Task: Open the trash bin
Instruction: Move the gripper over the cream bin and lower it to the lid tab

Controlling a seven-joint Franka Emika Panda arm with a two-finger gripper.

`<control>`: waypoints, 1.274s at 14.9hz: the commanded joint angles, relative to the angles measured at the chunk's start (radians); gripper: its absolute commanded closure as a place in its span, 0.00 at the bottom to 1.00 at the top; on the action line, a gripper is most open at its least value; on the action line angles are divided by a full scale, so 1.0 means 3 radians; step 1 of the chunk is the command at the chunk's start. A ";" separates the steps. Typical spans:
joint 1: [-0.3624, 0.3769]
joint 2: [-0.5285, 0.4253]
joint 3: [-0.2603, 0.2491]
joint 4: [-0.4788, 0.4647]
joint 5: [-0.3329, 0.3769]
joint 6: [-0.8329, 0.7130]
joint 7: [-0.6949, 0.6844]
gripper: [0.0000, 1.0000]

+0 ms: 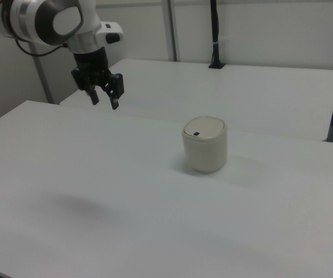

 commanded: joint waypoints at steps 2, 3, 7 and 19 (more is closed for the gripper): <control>-0.0081 0.0126 -0.0038 0.0024 0.0260 0.0488 0.0463 0.88; -0.0081 0.0132 -0.0038 0.0014 0.0260 0.0566 0.0571 0.95; -0.0223 0.0172 -0.0038 -0.0104 0.0306 0.1026 0.0955 1.00; -0.0393 0.0888 -0.0120 -0.0114 0.0255 0.2447 0.1104 1.00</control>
